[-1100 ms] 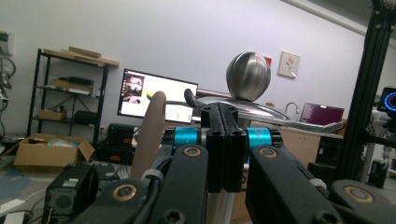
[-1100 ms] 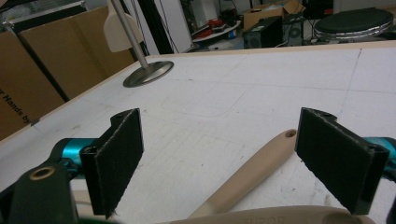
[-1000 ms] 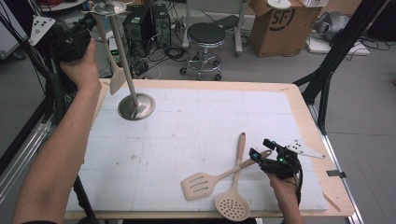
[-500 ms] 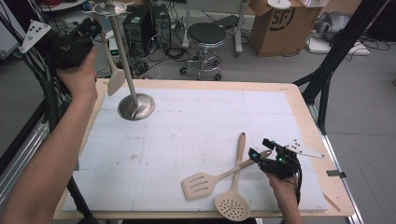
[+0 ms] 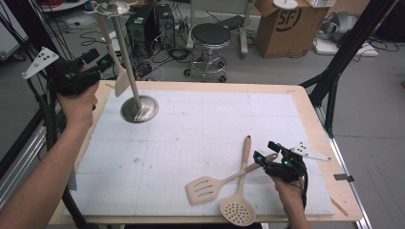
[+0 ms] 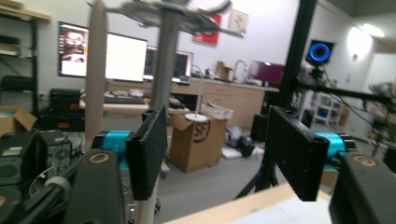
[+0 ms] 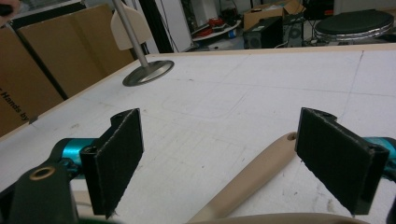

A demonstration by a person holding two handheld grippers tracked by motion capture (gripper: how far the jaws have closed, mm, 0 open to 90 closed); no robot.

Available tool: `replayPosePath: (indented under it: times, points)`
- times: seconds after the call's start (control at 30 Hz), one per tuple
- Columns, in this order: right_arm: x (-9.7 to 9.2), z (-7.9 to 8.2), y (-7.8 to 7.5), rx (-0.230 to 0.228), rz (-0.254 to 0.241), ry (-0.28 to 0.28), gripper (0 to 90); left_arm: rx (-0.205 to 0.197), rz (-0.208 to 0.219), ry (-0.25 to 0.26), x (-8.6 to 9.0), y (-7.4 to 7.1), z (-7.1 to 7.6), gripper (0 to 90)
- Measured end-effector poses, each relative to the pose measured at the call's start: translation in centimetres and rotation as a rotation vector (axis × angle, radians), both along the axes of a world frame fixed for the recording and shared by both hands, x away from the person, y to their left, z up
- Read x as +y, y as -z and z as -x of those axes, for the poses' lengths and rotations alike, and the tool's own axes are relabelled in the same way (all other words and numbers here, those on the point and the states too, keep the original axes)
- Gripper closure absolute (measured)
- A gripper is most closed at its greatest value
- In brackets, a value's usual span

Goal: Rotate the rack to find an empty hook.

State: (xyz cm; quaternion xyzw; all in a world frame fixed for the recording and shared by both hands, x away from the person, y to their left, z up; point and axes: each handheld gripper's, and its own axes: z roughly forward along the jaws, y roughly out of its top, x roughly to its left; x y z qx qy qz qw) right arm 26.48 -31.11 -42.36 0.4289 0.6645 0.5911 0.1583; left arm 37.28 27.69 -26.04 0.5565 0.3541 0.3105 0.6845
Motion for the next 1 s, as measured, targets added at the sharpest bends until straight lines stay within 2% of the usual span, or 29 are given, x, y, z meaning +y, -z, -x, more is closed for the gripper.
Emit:
replayPosePath:
  times: [0.27, 0.47, 0.67, 0.87, 1.0]
  points:
    - [0.2, -0.1, 0.0, -0.001, 0.002, -0.007, 14.4, 0.023, -0.012, 0.012, 0.1, 1.8, 0.7, 31.7]
    - [0.3, 0.0, -0.2, -0.010, 0.006, -0.003, 14.4, 0.046, -0.034, 0.043, -0.3, 3.5, 1.7, 31.2]
    - [0.5, 0.2, -0.4, -0.017, 0.010, -0.001, 14.4, 0.063, -0.044, 0.069, -1.4, 5.9, 3.1, 31.3]
    - [0.4, 0.2, -0.5, -0.018, 0.006, 0.004, 14.4, 0.123, -0.041, 0.105, -2.4, 8.6, 4.0, 31.2]
    - [0.2, 0.1, -0.4, -0.015, 0.005, 0.007, 14.4, 0.134, -0.039, 0.095, -2.9, 10.3, 4.7, 30.2]
